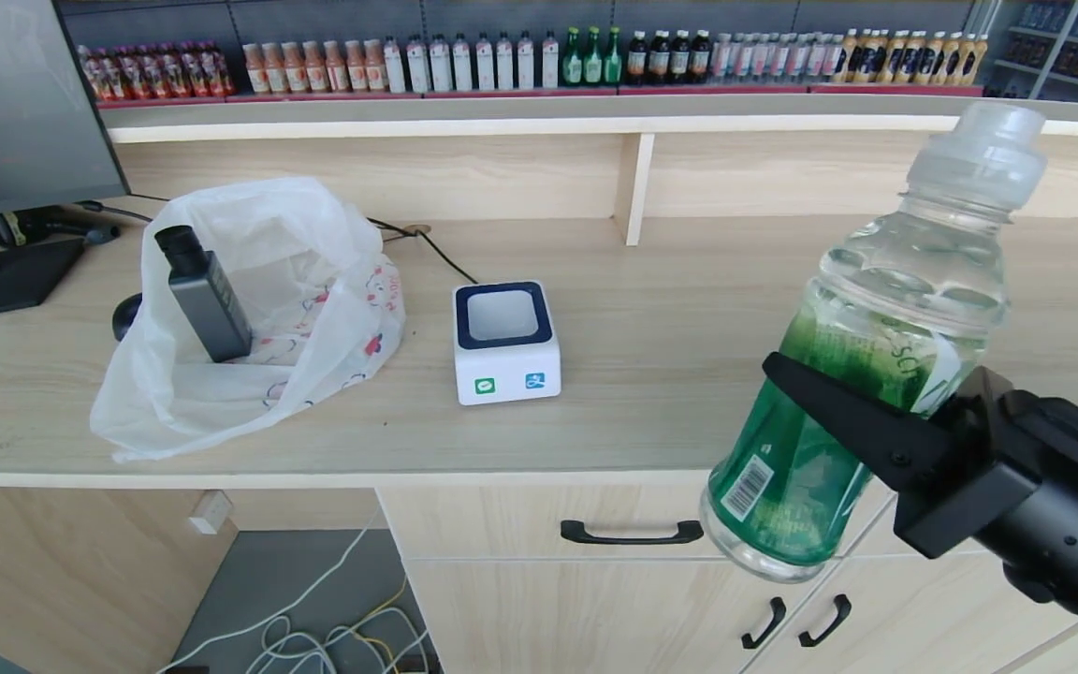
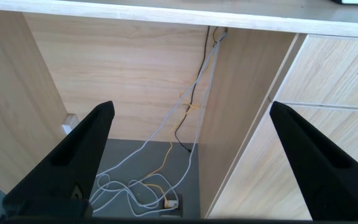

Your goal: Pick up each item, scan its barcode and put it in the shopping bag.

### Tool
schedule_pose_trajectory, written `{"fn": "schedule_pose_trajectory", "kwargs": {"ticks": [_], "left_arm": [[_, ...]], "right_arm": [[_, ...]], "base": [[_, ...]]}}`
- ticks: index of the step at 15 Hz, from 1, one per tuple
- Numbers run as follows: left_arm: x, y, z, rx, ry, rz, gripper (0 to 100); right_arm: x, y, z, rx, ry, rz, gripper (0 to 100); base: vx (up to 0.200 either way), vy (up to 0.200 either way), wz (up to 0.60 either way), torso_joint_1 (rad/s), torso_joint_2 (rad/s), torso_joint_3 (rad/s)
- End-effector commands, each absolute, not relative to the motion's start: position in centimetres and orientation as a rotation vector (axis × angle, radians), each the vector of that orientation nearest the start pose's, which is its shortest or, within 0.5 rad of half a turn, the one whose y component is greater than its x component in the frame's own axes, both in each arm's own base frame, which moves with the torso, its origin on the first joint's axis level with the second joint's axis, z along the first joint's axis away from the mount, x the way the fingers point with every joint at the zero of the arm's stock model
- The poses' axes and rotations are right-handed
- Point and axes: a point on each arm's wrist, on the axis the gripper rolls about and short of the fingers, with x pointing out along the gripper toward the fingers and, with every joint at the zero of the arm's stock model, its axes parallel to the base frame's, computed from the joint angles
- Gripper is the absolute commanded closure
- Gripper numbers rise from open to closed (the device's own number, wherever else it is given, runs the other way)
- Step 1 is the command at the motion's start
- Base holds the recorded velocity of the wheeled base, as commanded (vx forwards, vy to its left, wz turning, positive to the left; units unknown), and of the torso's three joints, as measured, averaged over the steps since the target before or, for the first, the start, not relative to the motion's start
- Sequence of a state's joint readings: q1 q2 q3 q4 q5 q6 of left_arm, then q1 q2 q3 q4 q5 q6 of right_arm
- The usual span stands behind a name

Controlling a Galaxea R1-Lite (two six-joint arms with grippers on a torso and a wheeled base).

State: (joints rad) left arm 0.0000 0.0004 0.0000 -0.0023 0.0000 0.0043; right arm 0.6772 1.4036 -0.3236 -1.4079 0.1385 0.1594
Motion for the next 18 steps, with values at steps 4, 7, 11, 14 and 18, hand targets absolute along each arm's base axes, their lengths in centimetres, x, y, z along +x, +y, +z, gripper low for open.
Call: {"fn": "schedule_pose_trajectory", "kwargs": {"ticks": [4, 7, 11, 14, 18], "left_arm": [[-2.3, 0.0, 7.6, 0.005, -0.003, 0.000, 0], [-2.3, 0.0, 7.6, 0.005, -0.003, 0.000, 0], [-2.3, 0.0, 7.6, 0.005, -0.003, 0.000, 0], [-2.3, 0.0, 7.6, 0.005, -0.003, 0.000, 0], [-2.3, 0.0, 7.6, 0.005, -0.003, 0.000, 0]], "right_arm": [[15.6, 13.4, 22.0, 0.312, -0.242, 1.001, 100], [15.6, 13.8, 21.7, 0.355, -0.175, 1.129, 100], [15.6, 14.5, 22.7, 0.416, -0.129, 1.308, 100], [16.3, 15.6, 23.2, 0.449, -0.084, 1.406, 100], [18.0, 17.0, 24.5, 0.530, -0.049, 1.458, 100]], "base": [[0.000, 0.000, 0.00, 0.000, 0.00, 0.000], [0.000, 0.000, 0.00, 0.000, 0.00, 0.000], [0.000, 0.000, 0.00, 0.000, 0.00, 0.000], [0.000, 0.000, 0.00, 0.000, 0.00, 0.000], [0.000, 0.000, 0.00, 0.000, 0.00, 0.000]]}}
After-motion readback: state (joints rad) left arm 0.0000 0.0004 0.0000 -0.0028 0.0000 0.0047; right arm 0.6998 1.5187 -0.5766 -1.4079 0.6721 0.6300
